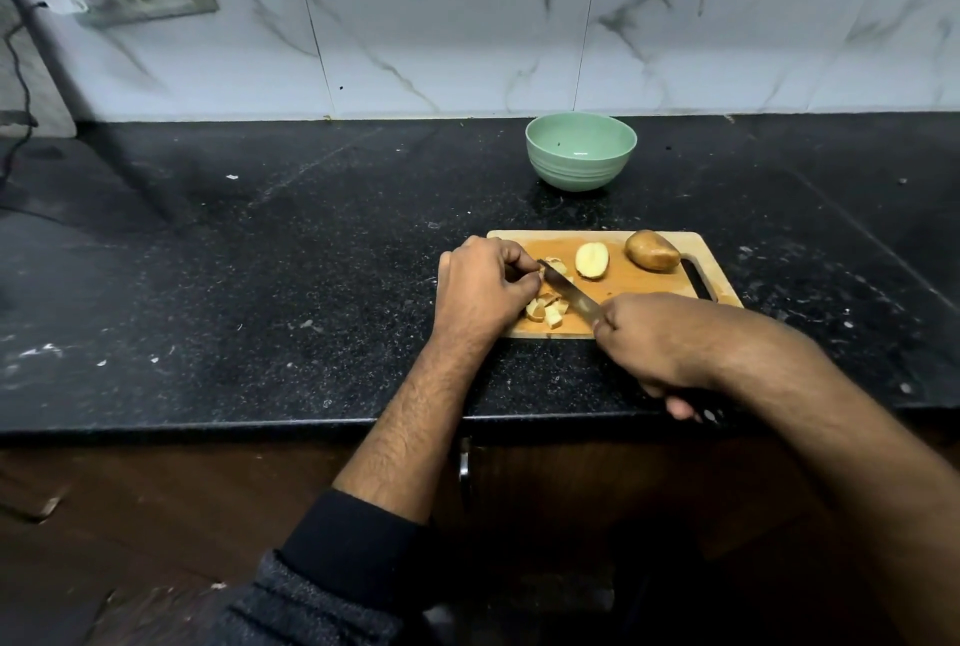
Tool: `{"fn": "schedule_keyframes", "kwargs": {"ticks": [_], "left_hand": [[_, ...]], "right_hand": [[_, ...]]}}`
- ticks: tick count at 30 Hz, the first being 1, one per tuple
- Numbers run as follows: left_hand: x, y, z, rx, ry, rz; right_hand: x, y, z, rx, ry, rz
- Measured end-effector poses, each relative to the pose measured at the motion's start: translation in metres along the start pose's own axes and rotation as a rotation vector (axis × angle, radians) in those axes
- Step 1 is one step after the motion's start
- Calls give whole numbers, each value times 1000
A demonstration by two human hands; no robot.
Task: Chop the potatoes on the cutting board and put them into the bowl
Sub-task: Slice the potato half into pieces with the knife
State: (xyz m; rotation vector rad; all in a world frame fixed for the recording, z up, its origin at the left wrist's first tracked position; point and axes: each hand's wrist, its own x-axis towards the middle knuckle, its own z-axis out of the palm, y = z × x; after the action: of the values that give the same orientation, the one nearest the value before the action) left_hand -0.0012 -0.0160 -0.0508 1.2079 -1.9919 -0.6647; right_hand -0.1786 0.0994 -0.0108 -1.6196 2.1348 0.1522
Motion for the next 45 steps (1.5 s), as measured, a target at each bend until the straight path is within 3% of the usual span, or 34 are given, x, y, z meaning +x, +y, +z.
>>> {"fn": "schedule_keyframes", "kwargs": {"ticks": [5, 12, 19, 25, 31, 35, 39, 45], "left_hand": [[-3, 5, -3, 30, -3, -9], [-7, 10, -7, -27, 1, -41], [-8, 11, -7, -116, 10, -48], [-4, 7, -7, -118, -14, -55], [-3, 6, -5, -159, -56, -78], [-3, 7, -5, -182, -50, 33], [-10, 14, -4, -118, -191, 218], [-8, 15, -1, -25, -221, 181]], "right_hand": [[-69, -29, -38, 154, -155, 79], [-69, -17, -31, 196, 92, 79], [-42, -29, -13, 14, 191, 104], [-46, -36, -11, -9, 123, 36], [-57, -23, -16, 2, 172, 30], [-53, -18, -17, -62, 221, 58], [-54, -20, -17, -220, 317, 26], [-72, -24, -20, -320, 425, 15]]}}
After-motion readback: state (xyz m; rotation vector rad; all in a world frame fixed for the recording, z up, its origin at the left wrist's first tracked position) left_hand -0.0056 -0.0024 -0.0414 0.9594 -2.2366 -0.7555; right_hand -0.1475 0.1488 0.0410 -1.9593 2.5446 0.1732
